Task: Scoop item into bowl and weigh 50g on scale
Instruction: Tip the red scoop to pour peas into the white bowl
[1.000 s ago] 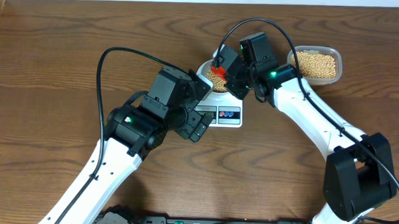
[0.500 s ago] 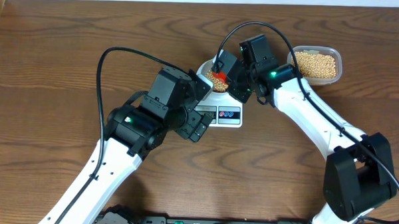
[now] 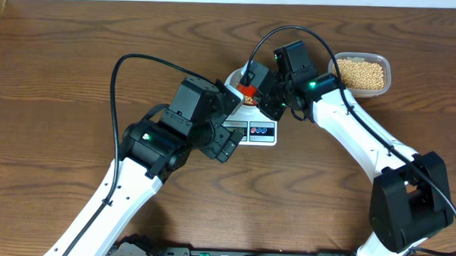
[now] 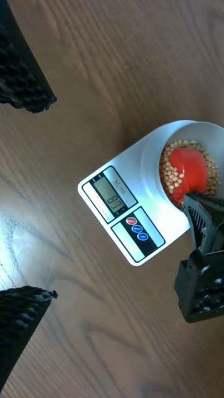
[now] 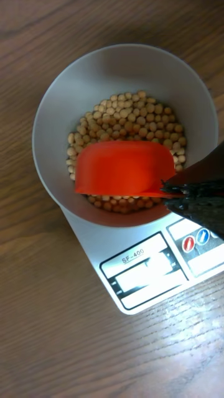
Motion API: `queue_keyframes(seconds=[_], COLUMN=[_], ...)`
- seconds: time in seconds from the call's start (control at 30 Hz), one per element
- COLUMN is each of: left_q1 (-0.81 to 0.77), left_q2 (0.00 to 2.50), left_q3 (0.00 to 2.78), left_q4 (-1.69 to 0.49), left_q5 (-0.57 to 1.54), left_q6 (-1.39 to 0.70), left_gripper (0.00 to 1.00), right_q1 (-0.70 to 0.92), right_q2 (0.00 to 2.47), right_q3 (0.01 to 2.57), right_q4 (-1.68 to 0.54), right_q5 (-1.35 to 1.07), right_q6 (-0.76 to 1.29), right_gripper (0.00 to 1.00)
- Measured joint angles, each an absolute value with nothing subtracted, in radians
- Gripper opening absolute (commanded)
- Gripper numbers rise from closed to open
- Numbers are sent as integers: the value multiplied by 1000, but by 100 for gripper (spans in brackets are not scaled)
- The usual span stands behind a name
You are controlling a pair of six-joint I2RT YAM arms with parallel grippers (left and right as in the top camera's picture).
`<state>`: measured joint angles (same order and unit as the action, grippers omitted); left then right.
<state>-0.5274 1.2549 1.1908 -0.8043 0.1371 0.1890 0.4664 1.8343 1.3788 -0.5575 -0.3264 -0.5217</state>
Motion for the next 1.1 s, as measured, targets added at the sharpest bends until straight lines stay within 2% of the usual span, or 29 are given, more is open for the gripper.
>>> queue_keyframes(seconds=[1.1], left_q1=[-527], left_q2=[1255], left_q3=[1191], left_q4=[-804], left_q5=[137], left_q6=[189], left_gripper=[92], right_q1=[448], right_q2=[1834], right_q3=[1379], right_q4=[-506], right_q5=[-355], right_q6=[-249], right_gripper=[2])
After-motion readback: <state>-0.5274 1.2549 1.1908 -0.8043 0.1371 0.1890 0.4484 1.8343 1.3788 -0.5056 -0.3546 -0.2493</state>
